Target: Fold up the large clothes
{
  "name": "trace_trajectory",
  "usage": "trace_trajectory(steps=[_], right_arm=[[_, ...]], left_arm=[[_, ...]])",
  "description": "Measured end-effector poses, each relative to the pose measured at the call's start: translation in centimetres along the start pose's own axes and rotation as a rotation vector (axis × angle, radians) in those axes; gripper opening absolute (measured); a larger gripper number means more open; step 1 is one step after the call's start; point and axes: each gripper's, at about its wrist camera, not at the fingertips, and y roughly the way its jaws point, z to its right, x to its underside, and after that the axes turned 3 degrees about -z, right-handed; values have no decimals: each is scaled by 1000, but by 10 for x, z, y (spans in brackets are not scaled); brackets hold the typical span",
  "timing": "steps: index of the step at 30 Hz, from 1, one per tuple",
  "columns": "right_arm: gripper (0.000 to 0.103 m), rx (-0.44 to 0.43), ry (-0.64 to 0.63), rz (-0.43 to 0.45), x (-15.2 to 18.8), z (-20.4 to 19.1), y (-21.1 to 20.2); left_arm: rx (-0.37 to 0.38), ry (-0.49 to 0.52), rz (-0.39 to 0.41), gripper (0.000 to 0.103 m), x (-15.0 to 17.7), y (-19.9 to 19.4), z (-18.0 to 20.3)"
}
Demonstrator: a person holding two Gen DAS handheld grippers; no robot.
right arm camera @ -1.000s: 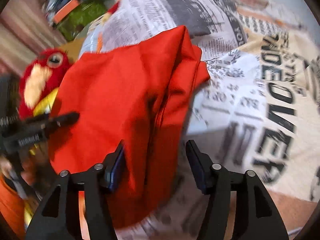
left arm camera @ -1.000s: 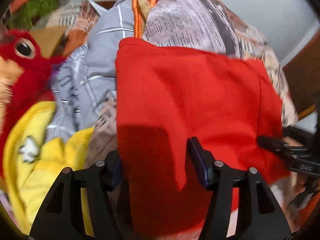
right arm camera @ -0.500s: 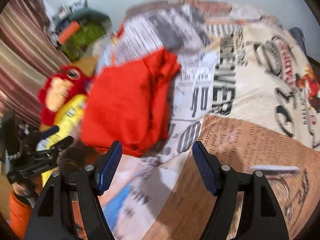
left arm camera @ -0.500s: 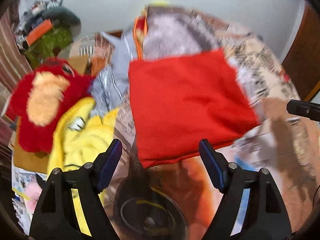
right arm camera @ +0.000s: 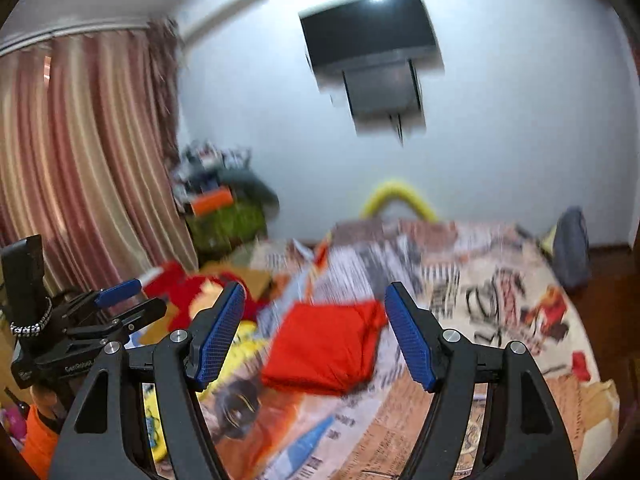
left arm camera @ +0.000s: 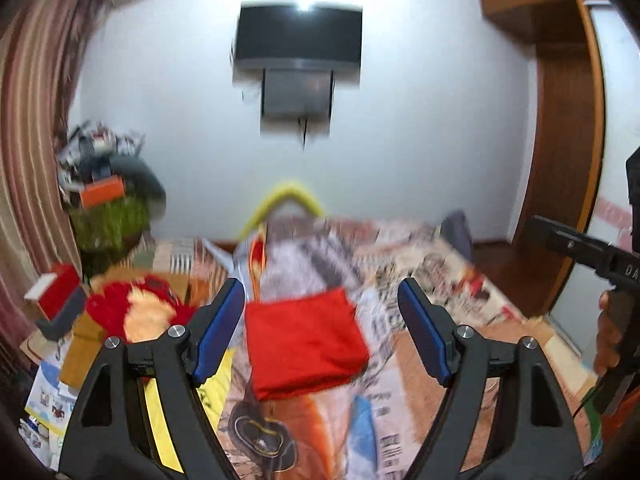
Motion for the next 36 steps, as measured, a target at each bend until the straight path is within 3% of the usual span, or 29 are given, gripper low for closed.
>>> trace_trajectory(steps=[6, 10, 12, 14, 18, 25, 36], right_arm=[[69, -13, -36, 141, 8, -31, -45], [70, 18, -48, 183, 19, -42, -53], [82, 34, -52, 181, 23, -43, -51], [89, 58, -62, 181, 26, -46, -48], [103, 88, -83, 172, 31, -52, -47], [103, 101, -69, 181, 31, -53, -50], [103, 79, -54, 147, 41, -51, -49]], left_arm=[[-18, 8, 171, 79, 7, -73, 20], [-47, 10, 220, 81, 17, -96, 25], [-54, 10, 236, 87, 22, -103, 28], [-56, 13, 243, 99, 25, -108, 31], [-64, 1, 238, 102, 28, -107, 31], [-51, -9, 234, 102, 35, -108, 34], [-94, 11, 206, 103, 42, -95, 36]])
